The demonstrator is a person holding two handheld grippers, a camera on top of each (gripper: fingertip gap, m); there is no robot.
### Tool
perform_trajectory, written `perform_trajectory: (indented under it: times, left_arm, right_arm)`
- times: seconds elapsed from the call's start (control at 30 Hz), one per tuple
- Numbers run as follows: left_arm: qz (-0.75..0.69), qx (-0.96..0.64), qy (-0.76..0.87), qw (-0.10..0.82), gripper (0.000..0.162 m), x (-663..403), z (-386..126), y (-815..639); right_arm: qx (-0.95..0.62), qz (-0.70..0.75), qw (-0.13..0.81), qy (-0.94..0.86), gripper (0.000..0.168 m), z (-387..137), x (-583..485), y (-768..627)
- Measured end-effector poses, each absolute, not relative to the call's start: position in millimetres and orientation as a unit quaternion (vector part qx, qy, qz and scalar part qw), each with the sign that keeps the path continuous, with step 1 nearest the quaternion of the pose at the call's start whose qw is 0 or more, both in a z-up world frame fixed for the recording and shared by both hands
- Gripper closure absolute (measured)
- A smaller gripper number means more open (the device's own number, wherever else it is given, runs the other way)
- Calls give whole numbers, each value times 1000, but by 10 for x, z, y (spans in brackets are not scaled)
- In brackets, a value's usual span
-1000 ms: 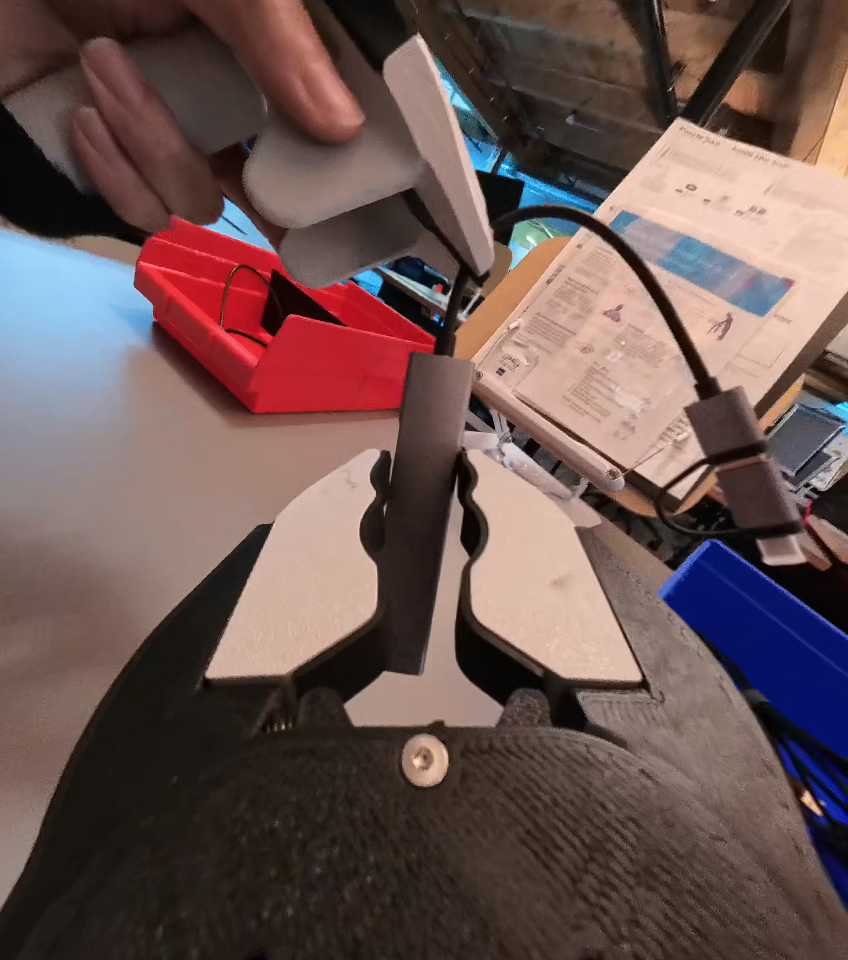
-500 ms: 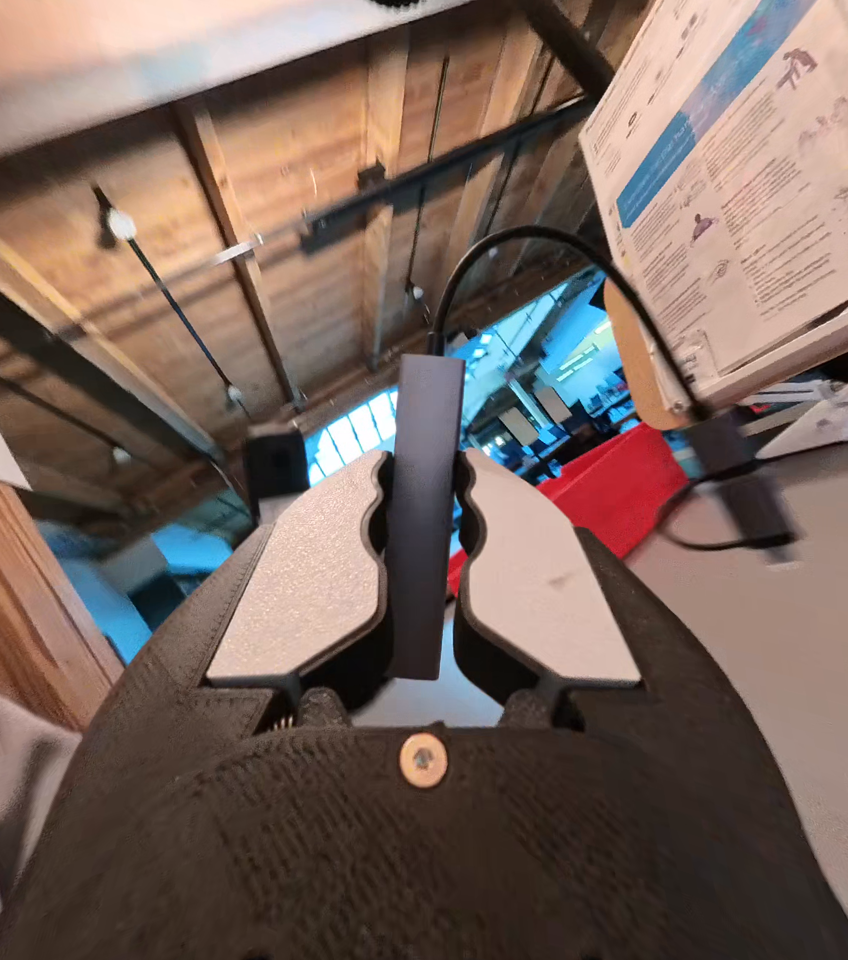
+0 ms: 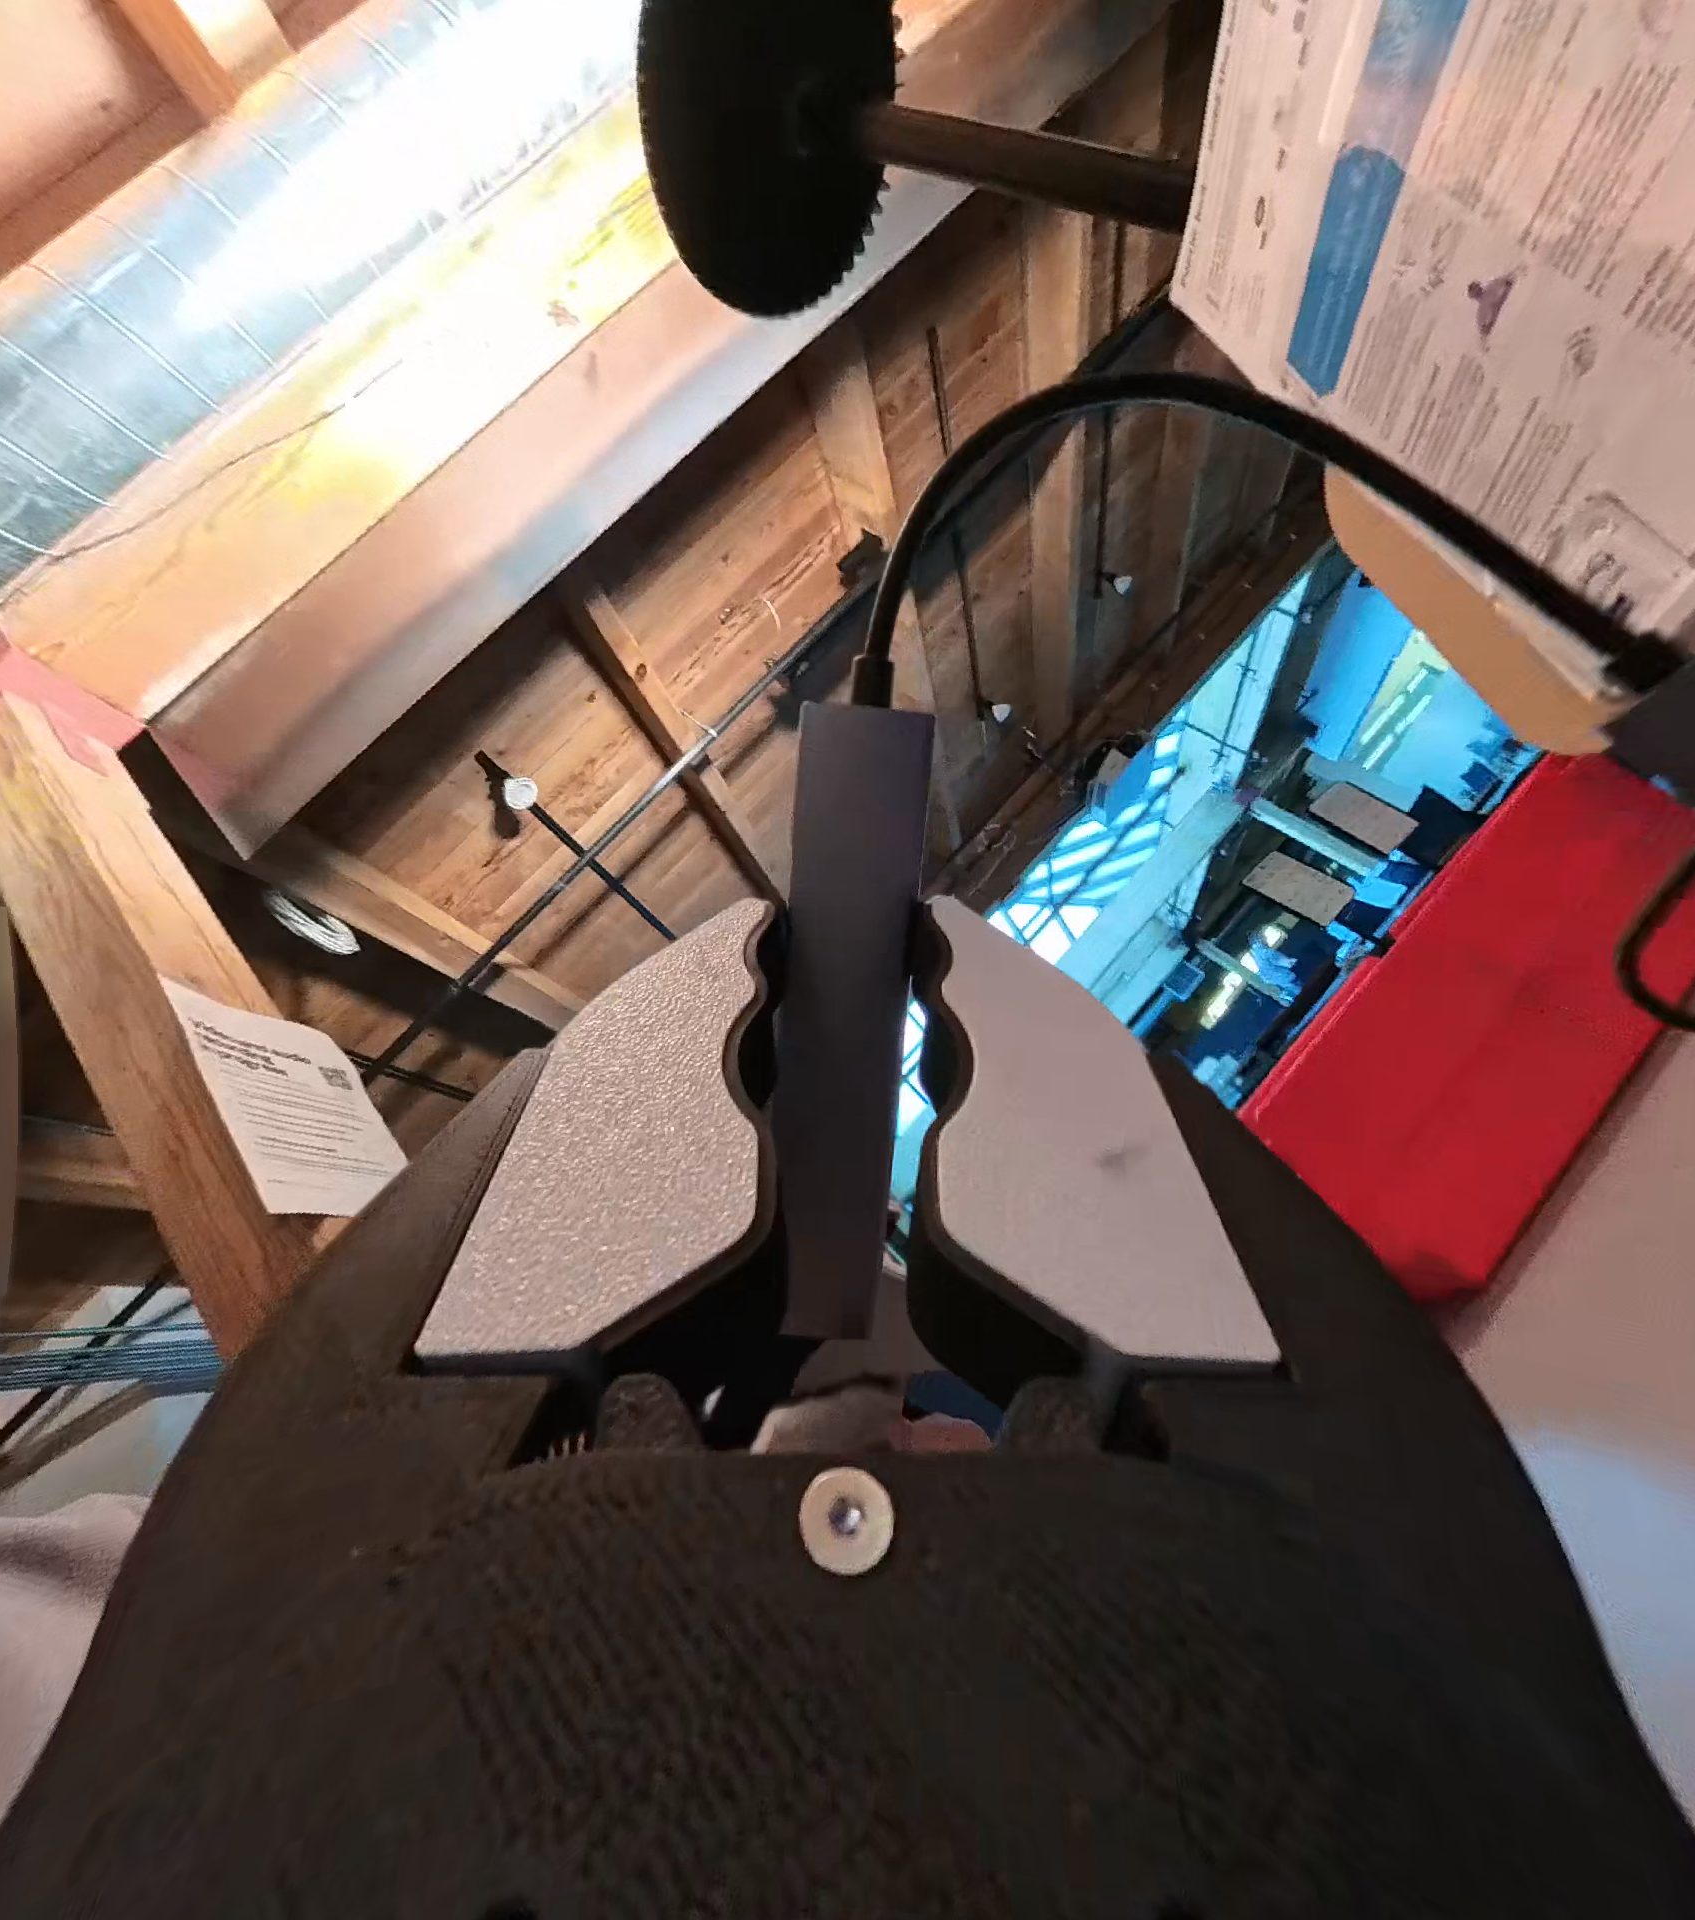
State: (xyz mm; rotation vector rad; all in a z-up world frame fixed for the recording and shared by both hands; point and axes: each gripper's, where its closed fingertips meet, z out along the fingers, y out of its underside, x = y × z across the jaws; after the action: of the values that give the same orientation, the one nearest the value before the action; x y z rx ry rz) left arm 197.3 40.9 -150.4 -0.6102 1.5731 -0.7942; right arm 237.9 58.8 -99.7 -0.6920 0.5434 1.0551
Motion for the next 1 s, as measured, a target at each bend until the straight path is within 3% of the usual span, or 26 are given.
perform_trajectory:
  times: [0.03,0.17,0.33,0.37,0.47,0.57,0.67,0.7,0.77,0.87,1.0]
  left_arm:
    - [-323,-250,668,623,145,1968,-1471,420]
    - [-276,-231,634,685,153,1912,-1342,530]
    - [-275,-176,632,703,154,1819,-1126,643]
    - [-269,-147,638,707,154,1791,-1072,636]
    - [-293,-68,664,685,154,1685,-912,596]
    - [-315,-24,696,645,154,1599,-800,644]
    - [-308,-5,718,624,154,1533,-674,766]
    - [-300,3,724,621,154,1512,-638,797]
    - [-265,26,733,626,154,1486,-600,837]
    - [-219,74,747,623,154,1473,-674,786]
    - [-190,142,750,617,154,1465,-849,606]
  right_arm:
    - [-333,484,770,249,145,-1009,2344,621]
    - [-345,476,775,233,144,-971,2327,606]
    - [-402,497,753,159,144,-900,2194,593]
    - [-422,501,743,140,137,-902,2158,587]
    - [-466,505,721,86,116,-906,2090,508]
    - [-496,503,707,39,115,-910,2020,396]
    - [-579,539,610,-51,122,-1059,1821,120]
    - [-616,509,598,-64,124,-1138,1847,43]
    - [-659,392,640,-45,107,-1156,2122,-16]
    - [-649,254,716,-31,94,-881,2425,-155]
    - [-680,169,704,-116,82,-913,2203,-100]
